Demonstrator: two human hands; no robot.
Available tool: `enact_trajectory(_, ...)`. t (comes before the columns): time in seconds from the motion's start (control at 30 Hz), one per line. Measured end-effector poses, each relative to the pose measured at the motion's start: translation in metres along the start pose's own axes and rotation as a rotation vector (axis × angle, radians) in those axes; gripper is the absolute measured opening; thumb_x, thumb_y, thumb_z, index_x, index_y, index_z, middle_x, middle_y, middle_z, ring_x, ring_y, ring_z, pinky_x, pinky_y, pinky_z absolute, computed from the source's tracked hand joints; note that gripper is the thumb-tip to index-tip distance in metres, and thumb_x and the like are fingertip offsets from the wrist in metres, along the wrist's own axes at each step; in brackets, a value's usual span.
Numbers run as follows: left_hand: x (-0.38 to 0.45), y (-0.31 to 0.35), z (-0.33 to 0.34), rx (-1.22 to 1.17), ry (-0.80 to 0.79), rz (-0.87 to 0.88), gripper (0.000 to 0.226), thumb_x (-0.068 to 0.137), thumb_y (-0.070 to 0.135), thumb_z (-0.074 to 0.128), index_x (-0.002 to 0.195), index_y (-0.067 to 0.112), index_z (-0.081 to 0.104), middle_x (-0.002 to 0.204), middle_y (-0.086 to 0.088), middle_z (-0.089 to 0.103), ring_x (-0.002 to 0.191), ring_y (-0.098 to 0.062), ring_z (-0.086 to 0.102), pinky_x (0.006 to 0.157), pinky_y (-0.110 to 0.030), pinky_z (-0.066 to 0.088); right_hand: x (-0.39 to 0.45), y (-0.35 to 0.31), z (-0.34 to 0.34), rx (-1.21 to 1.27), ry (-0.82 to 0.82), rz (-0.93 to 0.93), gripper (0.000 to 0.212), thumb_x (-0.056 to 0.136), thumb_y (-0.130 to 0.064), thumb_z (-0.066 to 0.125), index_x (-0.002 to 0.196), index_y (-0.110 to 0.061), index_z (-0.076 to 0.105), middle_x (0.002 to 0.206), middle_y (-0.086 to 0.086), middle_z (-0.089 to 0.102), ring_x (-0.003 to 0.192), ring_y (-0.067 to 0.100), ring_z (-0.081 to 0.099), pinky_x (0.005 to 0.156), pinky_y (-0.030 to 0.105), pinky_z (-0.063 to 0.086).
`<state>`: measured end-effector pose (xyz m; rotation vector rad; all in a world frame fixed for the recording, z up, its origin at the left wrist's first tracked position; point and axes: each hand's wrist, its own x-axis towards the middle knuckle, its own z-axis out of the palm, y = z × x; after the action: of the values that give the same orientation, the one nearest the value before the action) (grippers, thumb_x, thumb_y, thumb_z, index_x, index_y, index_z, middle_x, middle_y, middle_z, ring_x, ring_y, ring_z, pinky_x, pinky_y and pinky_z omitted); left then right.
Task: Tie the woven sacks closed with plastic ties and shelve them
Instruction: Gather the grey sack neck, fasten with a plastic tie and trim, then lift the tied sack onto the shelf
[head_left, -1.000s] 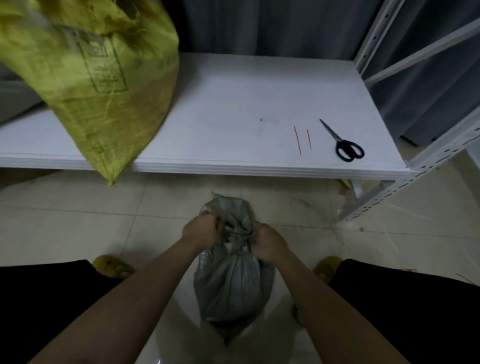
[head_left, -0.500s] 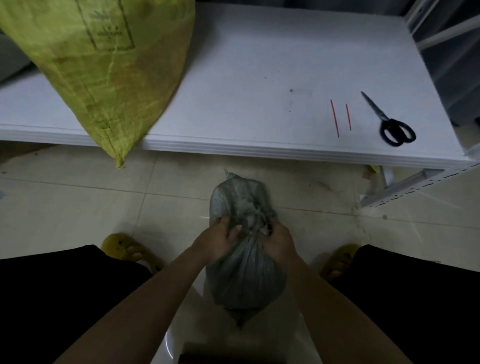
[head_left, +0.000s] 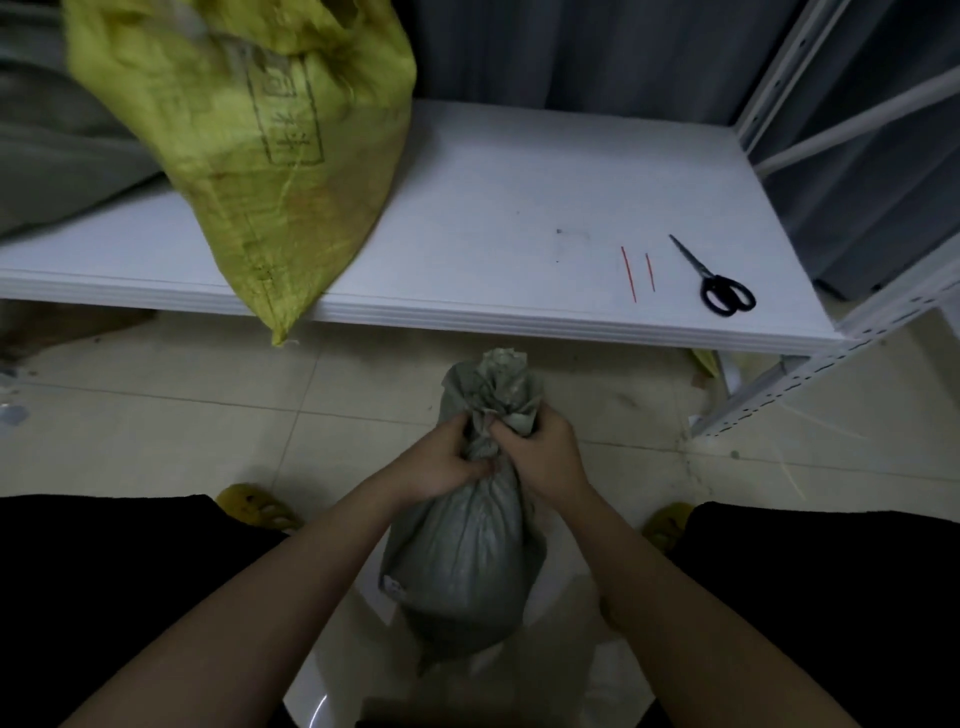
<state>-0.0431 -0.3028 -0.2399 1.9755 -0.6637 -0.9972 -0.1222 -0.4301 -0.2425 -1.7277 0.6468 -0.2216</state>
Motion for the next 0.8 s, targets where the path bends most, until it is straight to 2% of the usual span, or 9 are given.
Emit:
enact_trajectory(0.1, -0.015, 0.016, -0.005, 0.101, 0.098, 0.091, 0.052, 0.085, 0.012, 0.062, 0.134, 0.014, 0.043, 0.122, -0.001, 0.056, 0.107, -0.01, 0.052, 0.086, -0.021, 0.041, -0.01, -0.02, -0.005, 0.052, -0.011, -0.07, 0.02, 0.078, -0.01, 0.075, 0.095, -0.015, 0.066, 0.089, -0.005, 0.069, 0.077, -0.012, 0.062, 0.073, 0.01, 0.048)
enact_trajectory(0.17, -0.026, 0.027, -0.009, 0.111, 0.155, 0.135, 0.045, 0.087, 0.01, 0.061, 0.13, 0.01, 0.048, 0.115, 0.002, 0.055, 0.105, -0.009, 0.052, 0.079, -0.014, 0.037, -0.019, -0.03, -0.009, 0.095, -0.048, -0.08, 0.038, 0.073, -0.004, 0.078, 0.107, -0.003, 0.061, 0.096, 0.007, 0.068, 0.083, 0.003, 0.063, 0.076, 0.018, 0.049)
enact_trajectory(0.23, -0.037, 0.037, -0.013, 0.076, 0.184, 0.156, 0.04, 0.088, 0.01, 0.061, 0.127, 0.007, 0.051, 0.112, 0.003, 0.055, 0.106, -0.009, 0.053, 0.076, -0.009, 0.035, -0.027, -0.032, -0.016, 0.068, -0.066, -0.082, 0.06, 0.066, -0.006, 0.084, 0.118, -0.004, 0.053, 0.101, 0.007, 0.063, 0.087, 0.003, 0.061, 0.08, 0.018, 0.049)
enact_trajectory(0.33, -0.051, 0.052, -0.015, 0.047, 0.221, 0.175, 0.039, 0.087, 0.006, 0.06, 0.126, 0.007, 0.052, 0.112, 0.003, 0.055, 0.11, -0.013, 0.054, 0.077, -0.01, 0.035, -0.04, -0.032, -0.022, 0.013, -0.09, -0.057, 0.105, 0.048, -0.047, 0.091, 0.137, -0.021, 0.043, 0.134, 0.003, 0.05, 0.121, 0.005, 0.051, 0.1, 0.031, 0.048)
enact_trajectory(0.37, -0.056, 0.058, -0.015, 0.042, 0.234, 0.175, 0.04, 0.087, 0.005, 0.058, 0.126, 0.007, 0.052, 0.112, 0.003, 0.055, 0.109, -0.011, 0.053, 0.078, -0.012, 0.035, -0.045, -0.033, -0.024, 0.012, -0.128, -0.024, 0.108, 0.048, -0.05, 0.09, 0.14, -0.024, 0.04, 0.139, 0.0, 0.045, 0.126, 0.008, 0.047, 0.101, 0.033, 0.047)
enact_trajectory(0.5, -0.069, 0.078, -0.018, 0.06, 0.259, 0.209, 0.041, 0.085, 0.005, 0.059, 0.125, 0.008, 0.052, 0.12, -0.005, 0.059, 0.112, -0.016, 0.055, 0.089, -0.021, 0.041, -0.062, -0.054, -0.032, 0.036, -0.157, -0.047, 0.069, 0.076, -0.001, 0.074, 0.136, -0.01, 0.04, 0.123, 0.0, 0.054, 0.112, 0.008, 0.052, 0.078, 0.002, 0.046)
enact_trajectory(0.6, -0.08, 0.092, -0.025, 0.06, 0.298, 0.237, 0.039, 0.083, 0.006, 0.061, 0.121, 0.008, 0.055, 0.12, -0.008, 0.062, 0.114, -0.021, 0.057, 0.097, -0.032, 0.044, -0.067, -0.076, -0.032, 0.003, -0.113, -0.136, 0.049, 0.08, 0.002, 0.069, 0.123, -0.011, 0.049, 0.113, 0.002, 0.059, 0.108, 0.013, 0.058, 0.076, 0.001, 0.044)
enact_trajectory(0.73, -0.093, 0.117, -0.037, 0.049, 0.345, 0.322, 0.034, 0.084, 0.012, 0.065, 0.116, 0.011, 0.057, 0.111, 0.0, 0.062, 0.105, -0.012, 0.058, 0.083, -0.021, 0.041, -0.071, -0.111, -0.037, -0.01, -0.039, -0.212, 0.045, 0.079, 0.002, 0.065, 0.12, -0.013, 0.056, 0.108, 0.001, 0.065, 0.102, 0.013, 0.062, 0.081, 0.009, 0.047)
enact_trajectory(0.8, -0.097, 0.131, -0.043, 0.051, 0.374, 0.361, 0.035, 0.083, 0.015, 0.069, 0.116, 0.012, 0.057, 0.106, 0.004, 0.06, 0.099, -0.008, 0.055, 0.074, -0.013, 0.037, -0.072, -0.129, -0.042, -0.012, 0.002, -0.24, 0.04, 0.078, 0.001, 0.066, 0.115, -0.014, 0.058, 0.1, -0.004, 0.064, 0.093, 0.008, 0.061, 0.073, 0.005, 0.046)
